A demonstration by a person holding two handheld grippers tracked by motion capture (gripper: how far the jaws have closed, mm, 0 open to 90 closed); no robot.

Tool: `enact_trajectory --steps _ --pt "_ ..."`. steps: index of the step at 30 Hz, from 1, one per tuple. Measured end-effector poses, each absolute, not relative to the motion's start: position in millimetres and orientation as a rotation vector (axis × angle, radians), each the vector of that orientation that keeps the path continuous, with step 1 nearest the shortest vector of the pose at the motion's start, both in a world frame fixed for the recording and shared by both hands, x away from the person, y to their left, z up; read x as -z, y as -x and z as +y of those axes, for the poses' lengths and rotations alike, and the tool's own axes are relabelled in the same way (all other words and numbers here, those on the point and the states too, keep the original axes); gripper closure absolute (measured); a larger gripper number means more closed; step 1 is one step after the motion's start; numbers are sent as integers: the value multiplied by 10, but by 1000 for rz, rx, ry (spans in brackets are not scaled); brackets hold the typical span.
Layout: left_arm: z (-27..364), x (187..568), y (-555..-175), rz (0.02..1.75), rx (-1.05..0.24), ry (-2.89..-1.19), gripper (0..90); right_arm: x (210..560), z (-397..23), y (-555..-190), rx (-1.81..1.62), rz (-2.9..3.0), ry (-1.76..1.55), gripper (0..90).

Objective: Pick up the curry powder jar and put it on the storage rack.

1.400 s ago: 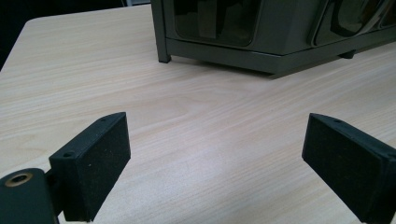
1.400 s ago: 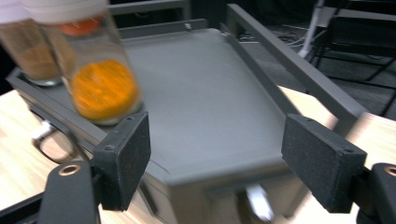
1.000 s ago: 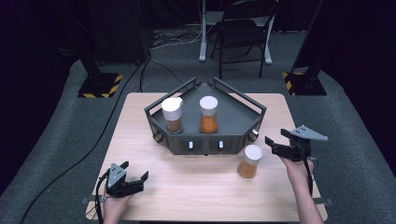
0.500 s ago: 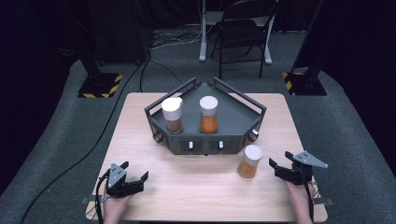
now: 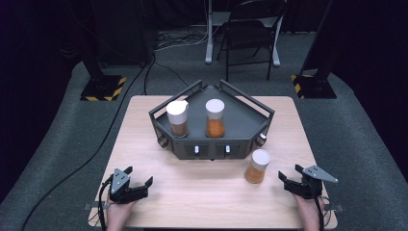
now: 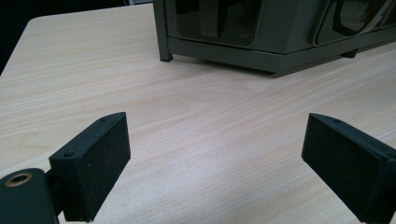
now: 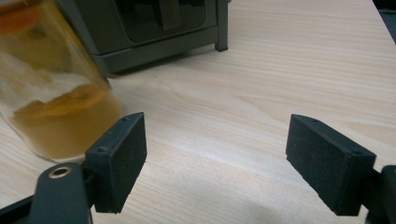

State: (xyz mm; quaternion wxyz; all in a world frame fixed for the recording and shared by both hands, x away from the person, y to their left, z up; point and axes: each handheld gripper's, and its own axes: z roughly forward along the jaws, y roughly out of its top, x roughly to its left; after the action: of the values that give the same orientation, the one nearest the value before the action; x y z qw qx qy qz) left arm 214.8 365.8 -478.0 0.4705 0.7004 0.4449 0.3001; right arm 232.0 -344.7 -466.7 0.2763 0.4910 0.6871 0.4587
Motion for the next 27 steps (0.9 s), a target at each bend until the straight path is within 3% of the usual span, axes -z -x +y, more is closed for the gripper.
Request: enact_trajectory --steps 27 --pt "3670 4772 -2168 1087 -724 -1723 78 4683 -3415 -2276 -1213 1825 -1298 186"
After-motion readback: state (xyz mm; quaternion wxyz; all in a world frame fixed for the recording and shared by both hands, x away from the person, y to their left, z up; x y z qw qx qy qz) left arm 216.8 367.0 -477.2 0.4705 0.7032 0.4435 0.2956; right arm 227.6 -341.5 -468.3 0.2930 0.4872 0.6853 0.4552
